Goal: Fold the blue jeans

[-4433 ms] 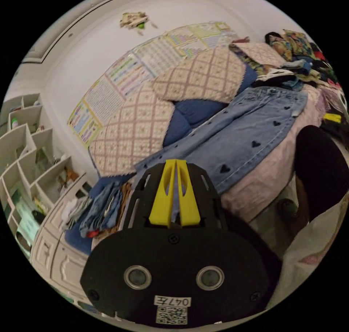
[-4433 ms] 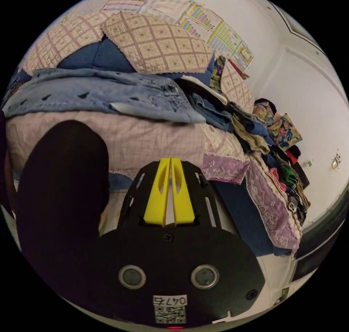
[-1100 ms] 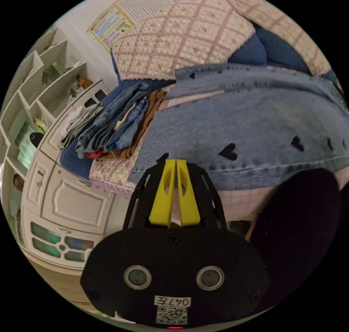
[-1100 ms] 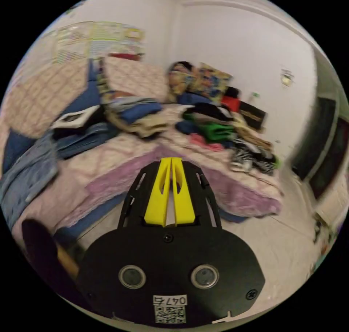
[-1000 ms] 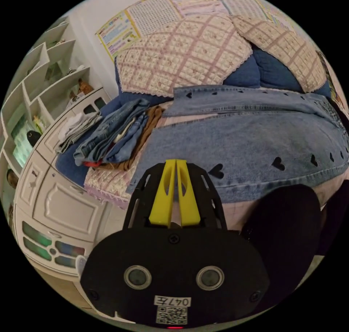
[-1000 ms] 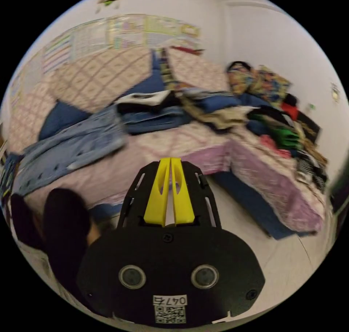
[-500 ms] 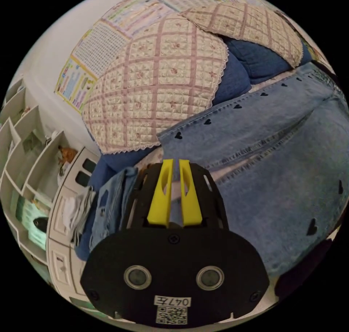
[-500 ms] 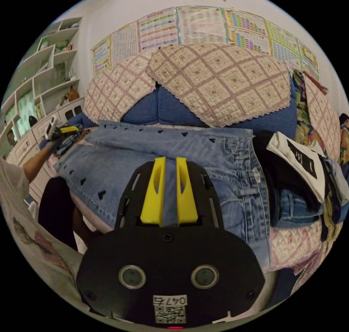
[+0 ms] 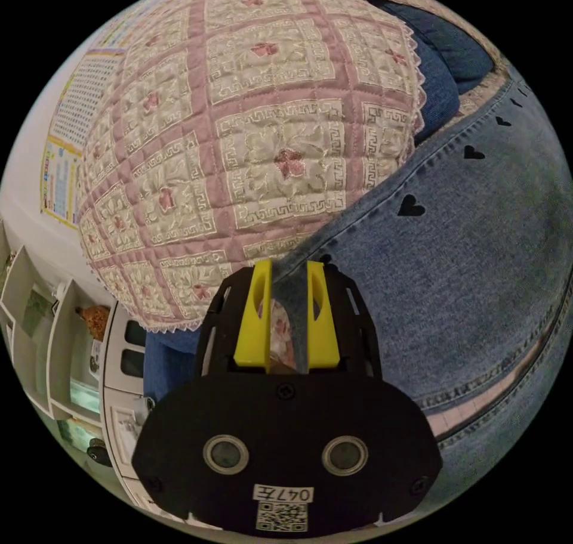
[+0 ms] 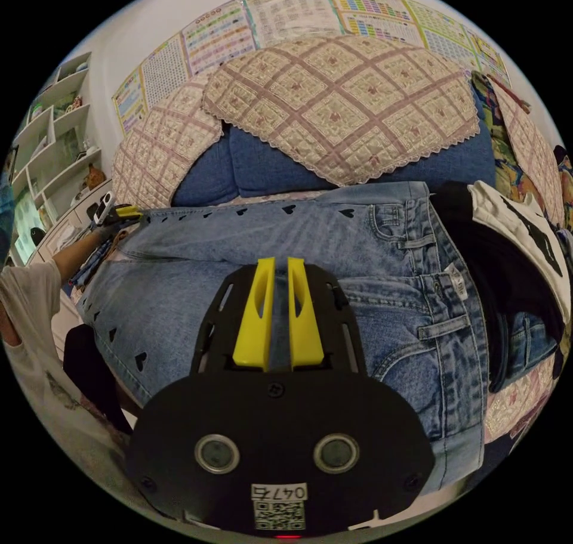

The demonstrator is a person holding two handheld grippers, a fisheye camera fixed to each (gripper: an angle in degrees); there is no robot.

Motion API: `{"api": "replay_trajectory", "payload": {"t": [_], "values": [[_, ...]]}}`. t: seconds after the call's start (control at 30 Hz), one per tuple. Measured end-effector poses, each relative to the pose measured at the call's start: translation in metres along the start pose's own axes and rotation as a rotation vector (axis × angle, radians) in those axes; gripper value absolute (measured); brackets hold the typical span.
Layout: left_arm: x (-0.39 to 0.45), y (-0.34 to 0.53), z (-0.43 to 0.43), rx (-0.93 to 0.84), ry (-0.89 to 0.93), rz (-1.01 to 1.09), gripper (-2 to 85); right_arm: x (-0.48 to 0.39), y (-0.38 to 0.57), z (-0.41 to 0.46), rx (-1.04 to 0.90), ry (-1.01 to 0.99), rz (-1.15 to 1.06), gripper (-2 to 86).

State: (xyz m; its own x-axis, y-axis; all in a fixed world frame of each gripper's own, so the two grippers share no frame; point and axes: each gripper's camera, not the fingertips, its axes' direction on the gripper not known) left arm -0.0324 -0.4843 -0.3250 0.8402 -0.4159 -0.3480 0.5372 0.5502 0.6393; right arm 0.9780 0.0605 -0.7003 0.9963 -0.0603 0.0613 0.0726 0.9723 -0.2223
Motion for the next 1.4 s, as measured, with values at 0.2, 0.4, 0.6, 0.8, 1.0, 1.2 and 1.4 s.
{"api": "replay_trajectory", "payload": {"t": [0.2, 0.4, 0.6, 0.8, 1.0, 1.2, 1.4], "values": [[0.026, -0.014, 0.028, -0.001, -0.075, 0.043, 7.6, -0.023, -0.038, 0.055, -0.013, 0.037, -0.066, 0.5], [0.045, -0.010, 0.035, -0.007, -0.131, 0.058, 1.0, -0.033, -0.081, 0.102, -0.038, 0.142, -0.153, 1.4], [0.051, 0.009, 0.025, 0.010, -0.069, 0.055, -0.6, -0.020, -0.153, 0.161, -0.143, 0.359, -0.389, 6.2], [0.067, 0.041, 0.007, 0.032, -0.052, 0.020, -0.8, -0.005, -0.202, 0.257, -0.456, 0.491, -0.655, 8.7], [0.089, 0.086, -0.020, 0.046, -0.073, -0.050, -0.8, 0.007, -0.220, 0.320, -0.669, 0.470, -0.696, 7.9], [0.105, 0.138, -0.055, 0.075, -0.063, -0.158, -0.8, -0.002, -0.207, 0.300, -0.698, 0.444, -0.721, -0.1], [0.120, 0.202, -0.123, 0.138, -0.061, -0.231, -0.8, -0.029, -0.147, 0.160, -0.383, 0.519, -0.741, -0.3]]}}
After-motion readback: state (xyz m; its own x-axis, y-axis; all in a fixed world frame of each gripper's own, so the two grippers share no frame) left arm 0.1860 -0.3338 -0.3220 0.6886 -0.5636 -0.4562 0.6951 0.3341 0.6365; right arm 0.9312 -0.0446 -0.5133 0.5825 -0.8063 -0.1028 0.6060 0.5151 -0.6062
